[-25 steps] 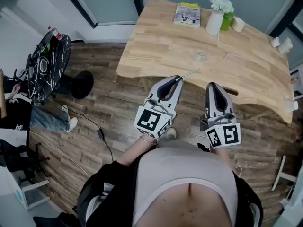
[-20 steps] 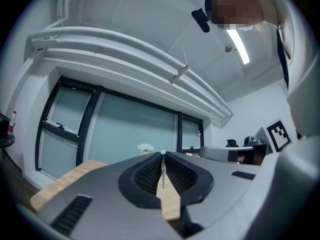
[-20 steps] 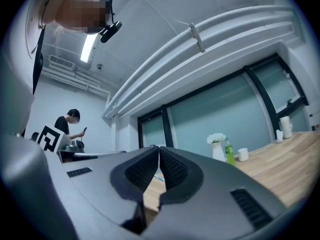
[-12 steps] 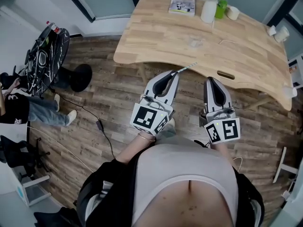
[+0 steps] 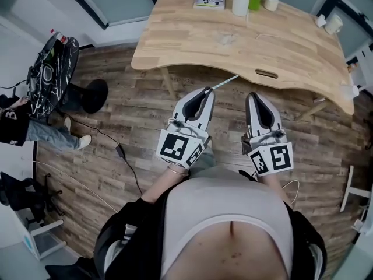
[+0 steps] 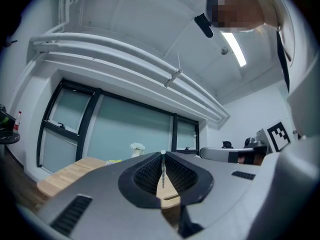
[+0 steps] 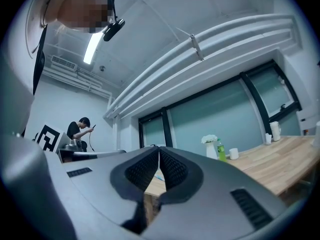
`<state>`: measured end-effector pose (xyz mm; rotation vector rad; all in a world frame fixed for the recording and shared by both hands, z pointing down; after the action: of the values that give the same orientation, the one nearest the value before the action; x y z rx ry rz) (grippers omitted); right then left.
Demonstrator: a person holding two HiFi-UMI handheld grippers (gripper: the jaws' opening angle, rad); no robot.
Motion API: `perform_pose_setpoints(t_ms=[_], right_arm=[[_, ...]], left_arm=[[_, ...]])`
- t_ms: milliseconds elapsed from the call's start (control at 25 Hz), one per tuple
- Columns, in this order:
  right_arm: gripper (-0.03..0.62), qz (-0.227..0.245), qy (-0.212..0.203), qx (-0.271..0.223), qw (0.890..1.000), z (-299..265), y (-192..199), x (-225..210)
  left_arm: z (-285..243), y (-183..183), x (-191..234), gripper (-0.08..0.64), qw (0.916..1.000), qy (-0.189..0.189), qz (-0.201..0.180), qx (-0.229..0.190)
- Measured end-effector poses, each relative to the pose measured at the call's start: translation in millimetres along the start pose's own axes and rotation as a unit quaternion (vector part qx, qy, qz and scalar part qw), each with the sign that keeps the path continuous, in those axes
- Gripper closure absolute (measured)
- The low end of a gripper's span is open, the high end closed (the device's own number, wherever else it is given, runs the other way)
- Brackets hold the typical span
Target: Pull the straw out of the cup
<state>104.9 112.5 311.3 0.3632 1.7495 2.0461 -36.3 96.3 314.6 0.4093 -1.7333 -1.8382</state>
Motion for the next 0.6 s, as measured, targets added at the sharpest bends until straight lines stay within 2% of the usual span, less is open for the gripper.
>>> perform_pose_setpoints(t_ms=[280, 600], right_arm=[[0.561, -0.009, -0.009, -0.011, 1.000, 36, -6, 13], [0.561, -0.018, -0.021, 0.012, 1.000, 68, 6, 29]], left_arm=[[29, 0, -34, 0.532, 0.9999, -0.001, -0.012, 0.001], [58, 8, -61, 0.532, 0.9998, -0.016, -0.005, 0.004]])
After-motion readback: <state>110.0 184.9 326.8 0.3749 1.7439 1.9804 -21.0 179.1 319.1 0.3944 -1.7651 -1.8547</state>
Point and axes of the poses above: the fingertips, and each gripper's own axes: z backward along the fingers, x to its left, y out of its underside, the point moved 3 cm from there along z, backward along the fingers, and after that the axes turned 3 degrees about z, right-handed, at the moved point
